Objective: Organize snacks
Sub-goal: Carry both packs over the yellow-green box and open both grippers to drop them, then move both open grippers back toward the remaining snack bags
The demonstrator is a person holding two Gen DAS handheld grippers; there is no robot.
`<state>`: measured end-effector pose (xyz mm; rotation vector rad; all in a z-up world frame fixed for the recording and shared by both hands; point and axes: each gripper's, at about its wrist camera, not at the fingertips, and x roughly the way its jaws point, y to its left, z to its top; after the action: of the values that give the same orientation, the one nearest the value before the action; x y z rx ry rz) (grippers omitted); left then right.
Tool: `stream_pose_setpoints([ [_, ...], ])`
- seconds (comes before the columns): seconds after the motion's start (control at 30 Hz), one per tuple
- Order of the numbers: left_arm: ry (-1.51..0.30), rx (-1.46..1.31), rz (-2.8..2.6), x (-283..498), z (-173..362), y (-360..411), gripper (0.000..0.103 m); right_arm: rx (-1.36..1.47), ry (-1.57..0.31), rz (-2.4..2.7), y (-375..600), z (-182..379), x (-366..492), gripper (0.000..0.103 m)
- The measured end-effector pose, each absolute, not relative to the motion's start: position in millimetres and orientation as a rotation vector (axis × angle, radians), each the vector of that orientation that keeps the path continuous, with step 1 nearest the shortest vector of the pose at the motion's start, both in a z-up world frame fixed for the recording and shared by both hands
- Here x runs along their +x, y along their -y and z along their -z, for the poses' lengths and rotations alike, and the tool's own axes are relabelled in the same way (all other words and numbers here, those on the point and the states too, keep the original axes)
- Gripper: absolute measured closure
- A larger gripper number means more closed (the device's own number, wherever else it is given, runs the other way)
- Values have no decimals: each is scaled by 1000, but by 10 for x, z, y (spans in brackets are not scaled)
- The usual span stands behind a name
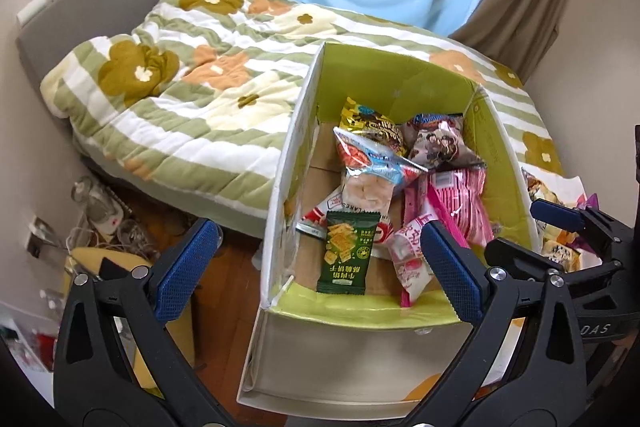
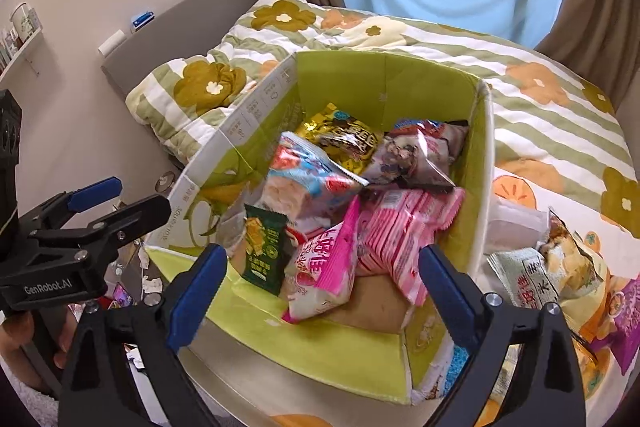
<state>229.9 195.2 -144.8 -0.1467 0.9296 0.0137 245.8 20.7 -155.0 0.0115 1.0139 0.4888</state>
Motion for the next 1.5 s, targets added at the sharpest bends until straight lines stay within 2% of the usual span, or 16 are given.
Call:
stream_pose_setpoints([
  [0.27, -940, -135, 43, 2320, 1502, -1833, 2, 10, -1014, -458, -134, 1558, 2334, 8],
  [0.67, -856, -87, 99, 2213, 1127, -1238, 2, 38, -916, -381, 437, 1186, 2142, 7],
  [1.07, -821, -41, 177, 2040, 980, 125, 2, 47, -854, -250, 1970, 897, 1957, 7],
  [1.17, -837, -16, 199, 2012, 1050, 520, 2, 59, -825, -227, 2357, 894, 1934, 7],
  [1.23, -851, 4, 214, 1996, 1111, 793, 2, 73, -820, -212, 2596, 927, 1939, 0],
  [1.5, -941, 187, 321, 1887, 1498, 1697, 2, 128, -854, -199, 3246, 1169, 1985, 0],
])
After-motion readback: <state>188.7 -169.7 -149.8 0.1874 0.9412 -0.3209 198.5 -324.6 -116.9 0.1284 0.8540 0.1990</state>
